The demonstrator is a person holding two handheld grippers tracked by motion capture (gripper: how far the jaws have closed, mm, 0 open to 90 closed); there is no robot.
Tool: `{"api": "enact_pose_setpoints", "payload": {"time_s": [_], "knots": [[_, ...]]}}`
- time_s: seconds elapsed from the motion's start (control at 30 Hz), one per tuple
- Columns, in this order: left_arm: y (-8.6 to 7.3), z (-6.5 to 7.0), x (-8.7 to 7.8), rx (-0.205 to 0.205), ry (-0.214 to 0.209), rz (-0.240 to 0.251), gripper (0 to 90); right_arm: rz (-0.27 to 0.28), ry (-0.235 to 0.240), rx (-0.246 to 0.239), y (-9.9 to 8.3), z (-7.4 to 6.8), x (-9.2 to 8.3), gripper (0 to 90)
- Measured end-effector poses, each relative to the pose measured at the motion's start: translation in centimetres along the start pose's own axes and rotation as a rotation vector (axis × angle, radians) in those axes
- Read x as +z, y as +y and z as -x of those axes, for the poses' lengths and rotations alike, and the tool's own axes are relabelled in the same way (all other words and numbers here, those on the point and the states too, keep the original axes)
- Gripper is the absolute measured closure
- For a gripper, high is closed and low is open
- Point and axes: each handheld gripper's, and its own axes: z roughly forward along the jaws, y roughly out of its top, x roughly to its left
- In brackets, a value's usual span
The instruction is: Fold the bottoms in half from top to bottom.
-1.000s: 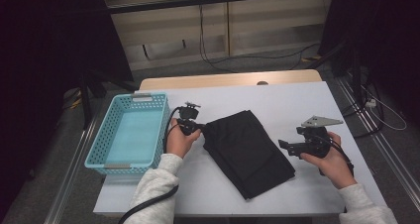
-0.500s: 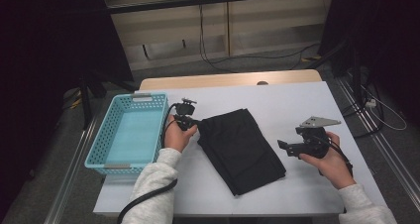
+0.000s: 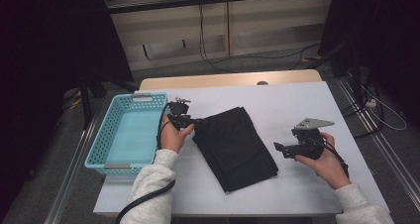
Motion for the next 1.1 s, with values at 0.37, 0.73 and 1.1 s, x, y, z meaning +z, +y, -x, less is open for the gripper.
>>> {"api": "enact_pose_setpoints", "payload": {"time_s": [0.37,0.73,1.1], "knots": [[-1.8,2.3,-1.7,0.064,-0.133,0.015,25.4,-0.012,0.008,-0.029,0.2,-0.6,0.7,14.9],[-3.9,3.6,-2.3,0.089,-0.188,0.038,19.2,0.0,0.016,-0.018,0.4,-1.0,0.9,15.2],[-4.4,4.3,-3.0,0.124,-0.22,0.044,16.5,0.001,0.045,-0.047,0.9,-2.0,1.8,20.8]]}}
